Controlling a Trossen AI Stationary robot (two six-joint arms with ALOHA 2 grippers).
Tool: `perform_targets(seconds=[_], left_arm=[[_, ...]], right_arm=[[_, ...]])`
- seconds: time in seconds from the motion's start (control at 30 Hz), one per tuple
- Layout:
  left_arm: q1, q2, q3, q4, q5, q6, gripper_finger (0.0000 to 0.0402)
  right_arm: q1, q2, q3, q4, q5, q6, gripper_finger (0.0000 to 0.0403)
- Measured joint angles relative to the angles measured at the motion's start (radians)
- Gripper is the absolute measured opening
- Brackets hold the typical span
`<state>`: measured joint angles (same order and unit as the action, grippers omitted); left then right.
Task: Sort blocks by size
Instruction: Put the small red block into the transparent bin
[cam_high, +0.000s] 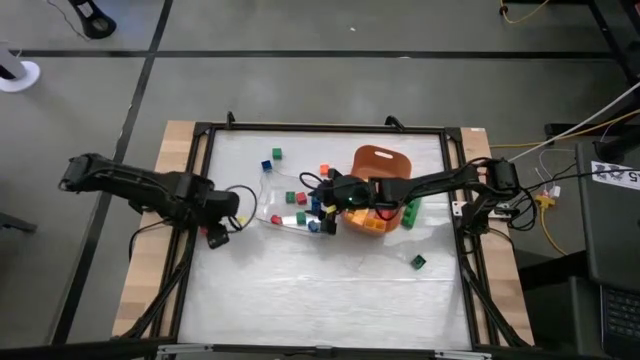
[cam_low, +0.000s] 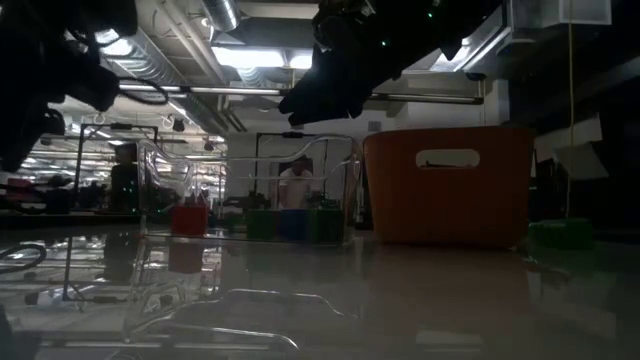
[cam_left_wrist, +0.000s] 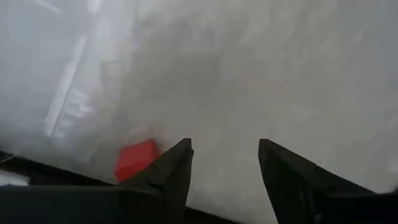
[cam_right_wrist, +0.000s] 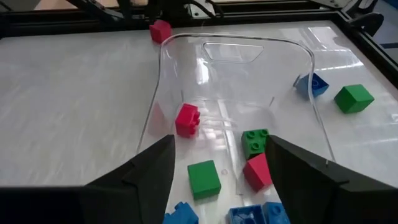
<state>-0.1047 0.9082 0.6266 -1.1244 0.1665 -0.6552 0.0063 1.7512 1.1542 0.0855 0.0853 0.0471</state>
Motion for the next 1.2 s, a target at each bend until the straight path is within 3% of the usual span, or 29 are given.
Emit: perform_targets(seconds=[0.23,0.37,0.5,0.73,1.2], left_arm=[[0.0,0.179,0.0,0.038,0.171,0.279,0.0155],[0.0,0.274,0.0,0.007,0.18,0.482,0.0145],[0.0,0.355,0.0,-0.069,0.164,0.587,0.0141],[0.0,0.425,0.004,-0.096,0.094,0.609,0.0161],[0.0,0.426,0.106,-0.108,0.061,0.611,0.0207]], right_arm=[[0.0,0.0,0.0,0.001,0.0,-0.002,0.0248],[0.0,0.0,0.0,-0.005,0.0,-0.003,0.0248],[0.0,0.0,0.0,-0.006,0.0,-0.003,0.0248],[0.0,0.0,0.0,-0.009,0.0,-0.004,0.0248],[0.001,0.0,0.0,-0.014,-0.001,-0.052,0.0248]])
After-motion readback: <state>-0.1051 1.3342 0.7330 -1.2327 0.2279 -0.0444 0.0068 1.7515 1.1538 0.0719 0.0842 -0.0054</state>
